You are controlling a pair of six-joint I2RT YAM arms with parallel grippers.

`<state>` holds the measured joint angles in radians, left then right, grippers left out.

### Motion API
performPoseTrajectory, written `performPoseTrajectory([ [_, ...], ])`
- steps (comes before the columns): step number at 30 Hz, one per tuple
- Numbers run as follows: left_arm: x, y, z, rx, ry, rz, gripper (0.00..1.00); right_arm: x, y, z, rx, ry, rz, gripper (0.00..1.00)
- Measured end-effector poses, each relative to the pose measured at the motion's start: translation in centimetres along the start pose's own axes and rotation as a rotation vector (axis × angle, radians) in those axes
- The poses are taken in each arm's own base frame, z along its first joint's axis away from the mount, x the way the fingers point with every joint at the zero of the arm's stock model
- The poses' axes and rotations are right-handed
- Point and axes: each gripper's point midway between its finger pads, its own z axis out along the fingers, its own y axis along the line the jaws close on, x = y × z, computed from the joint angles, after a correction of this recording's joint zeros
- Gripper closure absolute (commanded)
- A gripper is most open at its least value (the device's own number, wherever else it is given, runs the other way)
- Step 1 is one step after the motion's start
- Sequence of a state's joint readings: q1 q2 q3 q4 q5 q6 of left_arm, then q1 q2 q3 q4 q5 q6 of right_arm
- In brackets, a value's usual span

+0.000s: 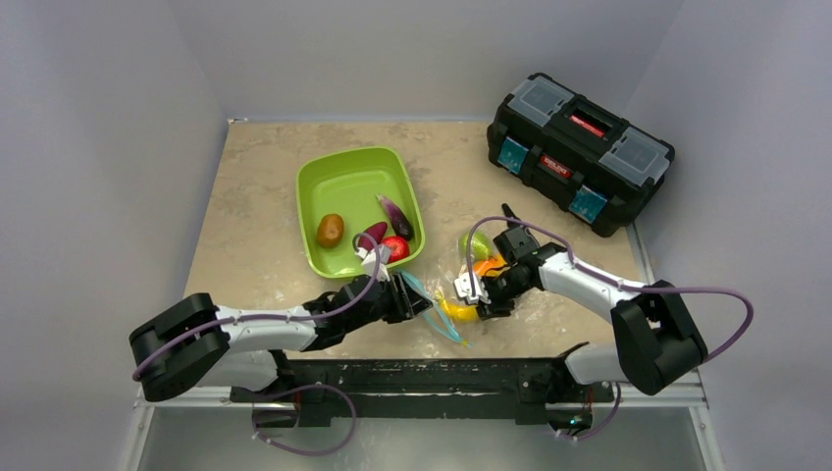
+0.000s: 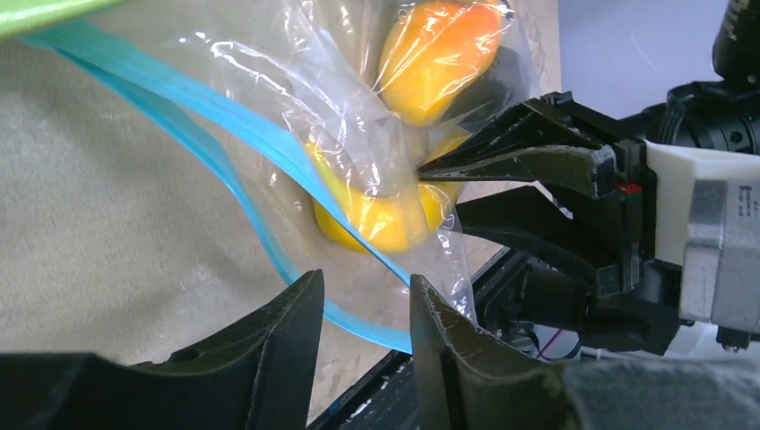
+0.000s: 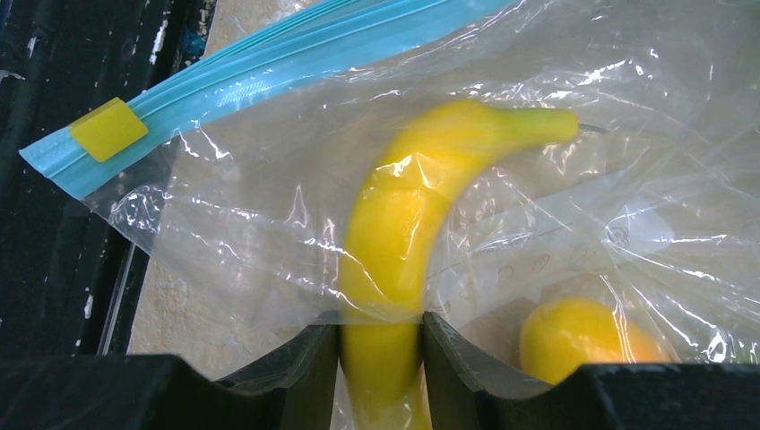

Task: Open the zip-top bag and remove the fake food
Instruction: Pick up the fake fruit from the zipper food storage bag.

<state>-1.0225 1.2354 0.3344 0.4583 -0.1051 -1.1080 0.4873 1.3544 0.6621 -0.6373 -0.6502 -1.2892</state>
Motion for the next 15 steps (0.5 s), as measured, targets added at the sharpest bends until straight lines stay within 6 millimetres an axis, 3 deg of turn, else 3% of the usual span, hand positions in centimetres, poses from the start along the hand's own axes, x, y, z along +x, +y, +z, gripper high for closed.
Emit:
performPoseTrajectory([
  [5, 0.8, 0.7, 0.8, -0.035, 0.021, -0.111, 0.70, -0.1, 0.0, 0.1, 0.001, -0.003, -0.001, 0.65],
  [15, 1.6, 0.9, 1.4, -0.048, 0.046, -0.224, 0.70, -0.1, -0.1, 0.1, 0.003, -0.005, 0.000, 0.65],
])
